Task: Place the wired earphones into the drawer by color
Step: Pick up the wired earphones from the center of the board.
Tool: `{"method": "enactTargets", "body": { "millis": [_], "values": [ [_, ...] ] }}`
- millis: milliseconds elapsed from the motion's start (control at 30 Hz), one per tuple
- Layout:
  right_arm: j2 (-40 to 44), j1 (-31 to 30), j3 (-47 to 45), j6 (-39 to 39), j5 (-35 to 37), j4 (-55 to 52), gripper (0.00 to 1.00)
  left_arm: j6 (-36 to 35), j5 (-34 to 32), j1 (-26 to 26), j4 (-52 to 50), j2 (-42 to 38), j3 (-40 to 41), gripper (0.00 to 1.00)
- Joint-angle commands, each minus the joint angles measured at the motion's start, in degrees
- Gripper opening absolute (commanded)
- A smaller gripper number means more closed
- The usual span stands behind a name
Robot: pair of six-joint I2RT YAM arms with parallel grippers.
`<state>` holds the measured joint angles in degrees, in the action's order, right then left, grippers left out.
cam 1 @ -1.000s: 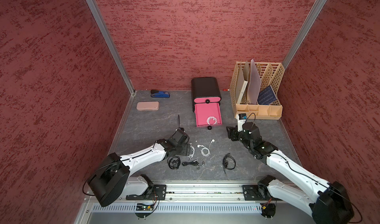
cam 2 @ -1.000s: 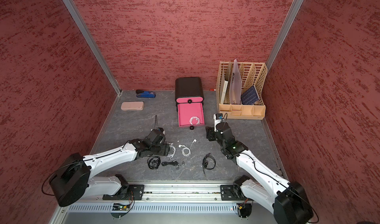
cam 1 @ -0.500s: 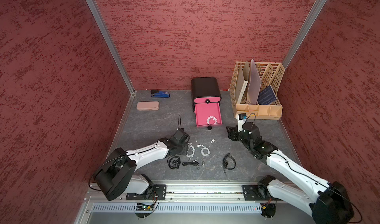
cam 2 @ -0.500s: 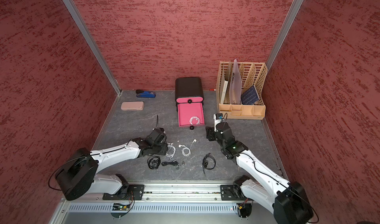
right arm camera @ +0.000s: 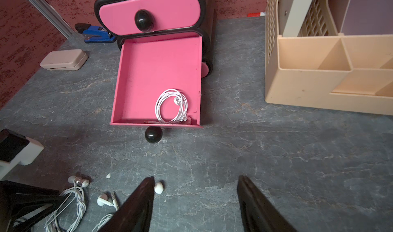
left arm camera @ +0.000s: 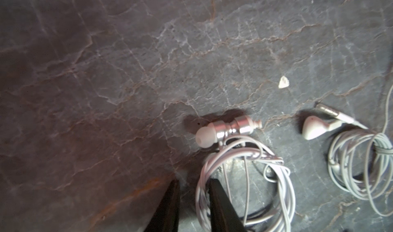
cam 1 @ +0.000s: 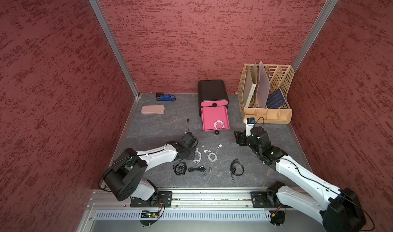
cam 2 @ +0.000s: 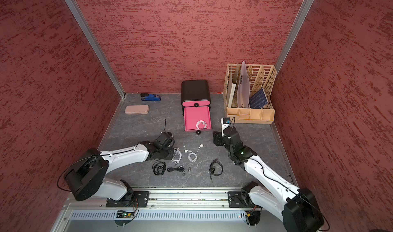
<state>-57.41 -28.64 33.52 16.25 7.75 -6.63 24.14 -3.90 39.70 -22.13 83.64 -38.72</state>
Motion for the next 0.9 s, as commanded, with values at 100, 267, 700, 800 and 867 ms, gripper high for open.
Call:
{"method": "enactTargets", "body": {
  "millis": [100,267,700,800,867],
  "values": [
    [0.45,0.34,-0.61,0.10,1.04,1.62,0.66,-0.93,0.95,-0.35,-0.67,1.51,-1.77,0.23],
    [0.72,0.34,-0.64,0.02,1.17,1.44,0.66,-1.02,1.38,-0.24,-1.07,3.06,-2.16,0.12],
    [1.07,0.41,-0.81,0.12,1.79,1.41,0.66,-1.40,-3.41,-0.27,-3.08,-3.10,-2.40,0.00],
    [1.33,0.36,-1.07,0.14,2.05,1.69,0.66,-2.22,-4.37,-0.32,-3.39,-6.34,-2.66,0.00],
    [1.33,0.34,-1.09,0.18,2.14,1.71,0.66,-2.97,-5.35,-0.40,-4.18,-7.80,-3.28,0.00]
  ]
}}
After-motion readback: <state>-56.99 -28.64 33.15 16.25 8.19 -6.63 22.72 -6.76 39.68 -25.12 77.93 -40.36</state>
